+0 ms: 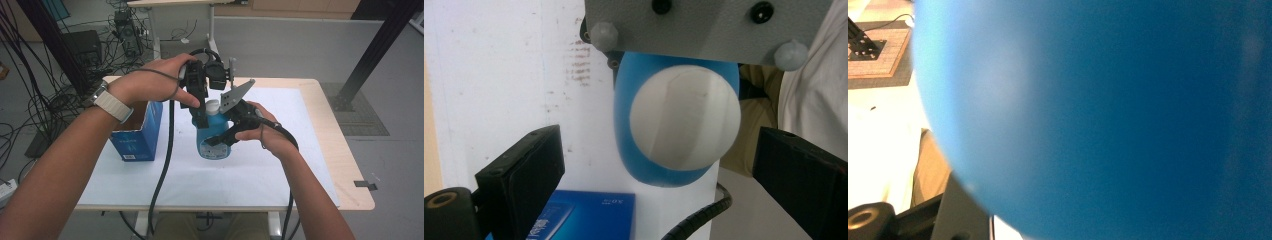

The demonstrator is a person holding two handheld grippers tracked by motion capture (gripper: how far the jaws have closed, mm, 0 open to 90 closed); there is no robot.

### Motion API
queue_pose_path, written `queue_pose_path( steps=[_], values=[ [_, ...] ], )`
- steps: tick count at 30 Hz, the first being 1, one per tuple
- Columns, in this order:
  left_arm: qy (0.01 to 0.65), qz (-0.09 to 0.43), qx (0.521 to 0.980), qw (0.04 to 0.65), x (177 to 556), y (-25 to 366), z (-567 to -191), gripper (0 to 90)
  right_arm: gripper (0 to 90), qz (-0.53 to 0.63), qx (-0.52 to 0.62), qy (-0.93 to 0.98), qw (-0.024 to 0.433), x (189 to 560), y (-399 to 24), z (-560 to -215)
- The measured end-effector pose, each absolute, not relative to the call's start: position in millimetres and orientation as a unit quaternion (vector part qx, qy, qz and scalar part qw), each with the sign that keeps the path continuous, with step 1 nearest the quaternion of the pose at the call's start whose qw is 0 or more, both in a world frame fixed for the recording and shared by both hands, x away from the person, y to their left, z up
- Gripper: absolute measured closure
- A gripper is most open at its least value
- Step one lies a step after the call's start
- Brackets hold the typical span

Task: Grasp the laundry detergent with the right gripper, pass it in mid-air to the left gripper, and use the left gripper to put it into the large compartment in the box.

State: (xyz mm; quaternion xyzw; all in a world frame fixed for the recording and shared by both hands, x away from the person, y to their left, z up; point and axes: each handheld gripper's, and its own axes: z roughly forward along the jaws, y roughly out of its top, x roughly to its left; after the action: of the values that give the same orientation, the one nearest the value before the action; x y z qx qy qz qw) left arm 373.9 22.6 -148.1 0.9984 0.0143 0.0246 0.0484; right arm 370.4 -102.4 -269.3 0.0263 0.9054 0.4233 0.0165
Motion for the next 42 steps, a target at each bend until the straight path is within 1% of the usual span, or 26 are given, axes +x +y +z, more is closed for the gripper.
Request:
queue_pose_path(
  steps=[42],
  values=[
    [0.012, 0.022, 0.998, 0.054, 375.0, 20.1, -155.0, 7.0, 43.6, 0.429, 0.026, 0.903, 0.014, 370.5, -102.0, -265.8]
  ],
)
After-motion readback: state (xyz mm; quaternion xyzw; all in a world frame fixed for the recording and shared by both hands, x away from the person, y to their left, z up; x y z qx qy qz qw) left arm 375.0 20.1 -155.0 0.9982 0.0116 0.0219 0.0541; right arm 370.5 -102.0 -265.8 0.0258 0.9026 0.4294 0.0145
